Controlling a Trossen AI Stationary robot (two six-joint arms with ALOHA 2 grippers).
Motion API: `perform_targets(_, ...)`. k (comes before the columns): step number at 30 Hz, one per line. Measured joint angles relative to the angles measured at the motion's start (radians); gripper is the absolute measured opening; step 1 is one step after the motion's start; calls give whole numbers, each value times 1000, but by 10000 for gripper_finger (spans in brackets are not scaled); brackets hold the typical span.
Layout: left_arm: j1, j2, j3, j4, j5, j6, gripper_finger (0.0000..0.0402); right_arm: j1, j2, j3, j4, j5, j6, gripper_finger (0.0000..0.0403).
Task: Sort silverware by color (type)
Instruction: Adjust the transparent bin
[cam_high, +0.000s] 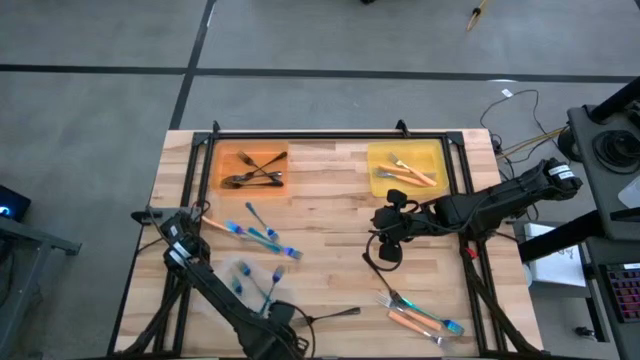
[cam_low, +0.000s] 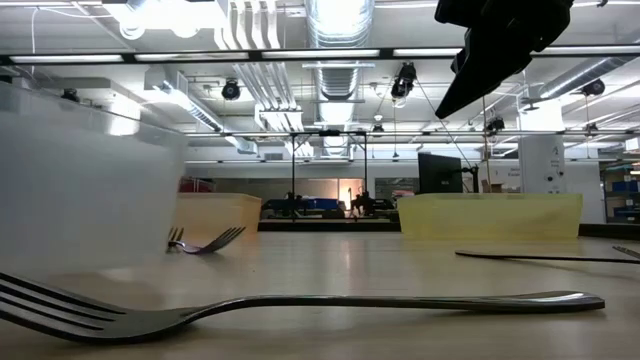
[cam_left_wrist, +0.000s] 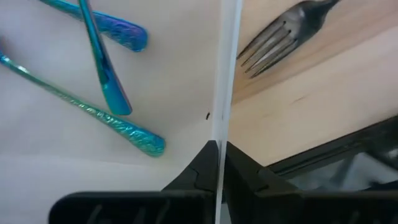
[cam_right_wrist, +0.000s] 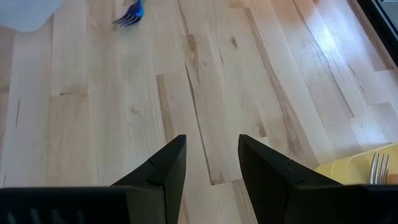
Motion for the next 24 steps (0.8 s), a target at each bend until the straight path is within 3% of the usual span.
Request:
perform_targets(9,35,0,0,102,-4,-274,0,0,0,0,0,0,0,137)
perform_targets(16,45,0,0,71,-25,-439,0,0,0,0,0,0,0,137)
perform_targets(24,43,2,0,49,-15,-478,0,0,0,0,0,0,0,137)
